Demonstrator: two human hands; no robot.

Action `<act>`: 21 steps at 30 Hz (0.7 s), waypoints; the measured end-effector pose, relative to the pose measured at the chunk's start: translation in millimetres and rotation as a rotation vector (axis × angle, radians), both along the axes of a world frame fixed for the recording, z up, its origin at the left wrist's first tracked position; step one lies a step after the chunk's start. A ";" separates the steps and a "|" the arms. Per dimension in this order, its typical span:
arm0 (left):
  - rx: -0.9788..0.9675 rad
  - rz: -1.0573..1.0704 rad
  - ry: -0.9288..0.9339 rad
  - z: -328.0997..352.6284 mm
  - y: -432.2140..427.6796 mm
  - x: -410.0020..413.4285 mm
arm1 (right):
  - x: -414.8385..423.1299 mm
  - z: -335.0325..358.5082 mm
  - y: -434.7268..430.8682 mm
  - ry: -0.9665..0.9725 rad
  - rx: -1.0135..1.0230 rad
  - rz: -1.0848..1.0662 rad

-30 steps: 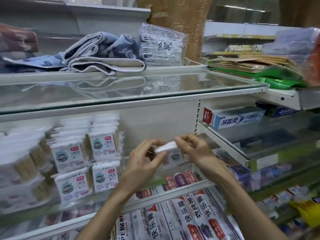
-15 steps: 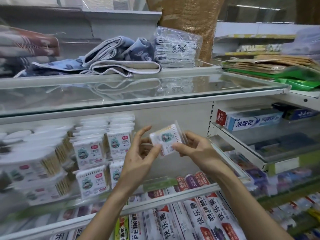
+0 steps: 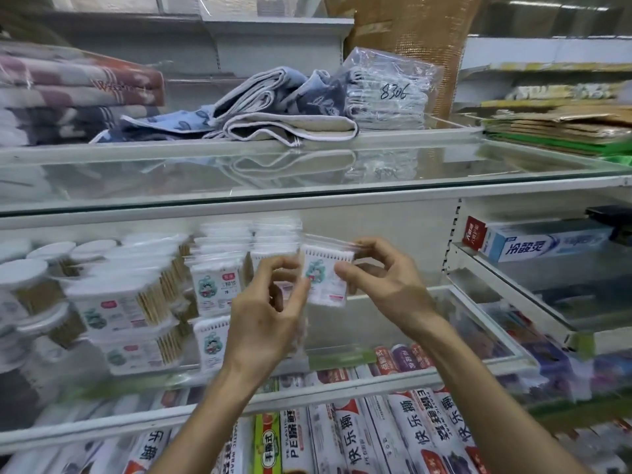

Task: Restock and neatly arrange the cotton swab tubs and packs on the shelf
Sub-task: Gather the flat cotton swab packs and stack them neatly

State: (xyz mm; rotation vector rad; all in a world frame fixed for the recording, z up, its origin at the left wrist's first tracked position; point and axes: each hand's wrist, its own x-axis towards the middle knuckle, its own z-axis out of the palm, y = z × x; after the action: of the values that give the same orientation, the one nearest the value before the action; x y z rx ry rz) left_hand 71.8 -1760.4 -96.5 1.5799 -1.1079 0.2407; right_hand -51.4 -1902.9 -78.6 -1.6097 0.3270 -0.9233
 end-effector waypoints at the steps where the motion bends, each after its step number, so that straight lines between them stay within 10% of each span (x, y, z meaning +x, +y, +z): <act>1: 0.014 0.044 -0.044 -0.1 4.8 4.5 | 8.4 1.4 4.4 0.003 -0.026 0.012; 21: 0.110 0.216 -0.371 -28.0 21.6 43.1 | 66.0 -6.9 24.7 0.218 -0.364 -0.129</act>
State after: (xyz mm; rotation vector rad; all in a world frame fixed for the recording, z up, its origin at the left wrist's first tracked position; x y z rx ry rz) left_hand 115.0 -1738.8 -124.5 1.8011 -1.2472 0.6473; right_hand 14.6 -1878.2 -85.5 -2.0515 0.4362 -0.9443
